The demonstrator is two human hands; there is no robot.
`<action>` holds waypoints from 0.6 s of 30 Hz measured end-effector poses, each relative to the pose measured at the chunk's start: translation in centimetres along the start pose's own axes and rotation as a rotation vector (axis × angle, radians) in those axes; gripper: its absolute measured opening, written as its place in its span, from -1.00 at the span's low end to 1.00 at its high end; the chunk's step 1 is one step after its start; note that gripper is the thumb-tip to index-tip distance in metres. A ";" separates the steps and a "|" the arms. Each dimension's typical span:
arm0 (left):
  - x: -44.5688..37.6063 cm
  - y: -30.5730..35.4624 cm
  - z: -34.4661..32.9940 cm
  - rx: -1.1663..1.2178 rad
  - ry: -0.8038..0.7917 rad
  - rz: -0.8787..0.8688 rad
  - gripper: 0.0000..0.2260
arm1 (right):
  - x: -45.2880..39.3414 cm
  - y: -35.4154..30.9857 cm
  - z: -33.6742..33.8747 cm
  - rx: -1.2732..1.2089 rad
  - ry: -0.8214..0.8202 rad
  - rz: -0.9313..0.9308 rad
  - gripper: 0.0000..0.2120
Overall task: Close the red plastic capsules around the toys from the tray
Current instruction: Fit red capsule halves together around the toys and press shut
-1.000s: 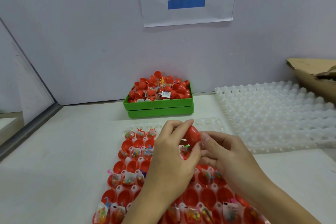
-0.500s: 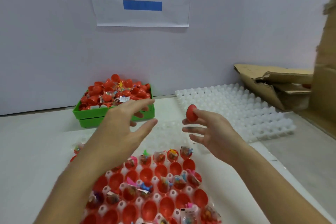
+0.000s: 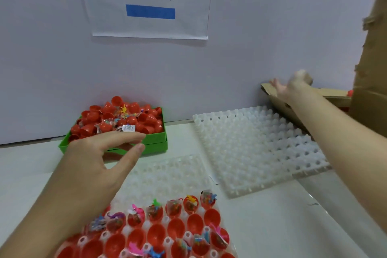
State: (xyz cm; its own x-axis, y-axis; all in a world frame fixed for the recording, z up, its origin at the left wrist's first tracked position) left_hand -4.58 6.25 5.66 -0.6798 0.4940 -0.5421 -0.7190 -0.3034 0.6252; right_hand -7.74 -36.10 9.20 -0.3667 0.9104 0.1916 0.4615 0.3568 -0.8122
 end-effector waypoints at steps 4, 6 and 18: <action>0.1 -0.4 0.5 -0.024 -0.010 0.032 -0.77 | 1.7 3.7 1.4 0.266 -0.055 0.018 -0.59; 0.2 -0.3 0.7 -0.020 -0.020 0.047 -0.77 | 4.0 6.0 2.0 0.440 -0.173 0.074 -0.67; 3.9 -4.5 3.5 -0.102 0.127 0.237 -0.55 | 20.4 13.2 1.2 1.207 -1.210 0.384 -0.72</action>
State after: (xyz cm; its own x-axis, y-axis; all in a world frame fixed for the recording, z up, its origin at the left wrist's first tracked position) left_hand -3.51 12.36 2.68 -0.8387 0.2952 -0.4577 -0.5444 -0.4816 0.6868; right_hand -10.09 -13.06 1.73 -0.9920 0.0435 -0.1186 0.0583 -0.6751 -0.7354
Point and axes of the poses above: each hand's wrist, its own x-axis away from the middle knuckle, its own z-axis out of the back of the hand, y = z × x, the point moved 1 cm from there along -x, towards the middle knuckle, and after that the axes turned 3 degrees about x, right-handed, at the moved point
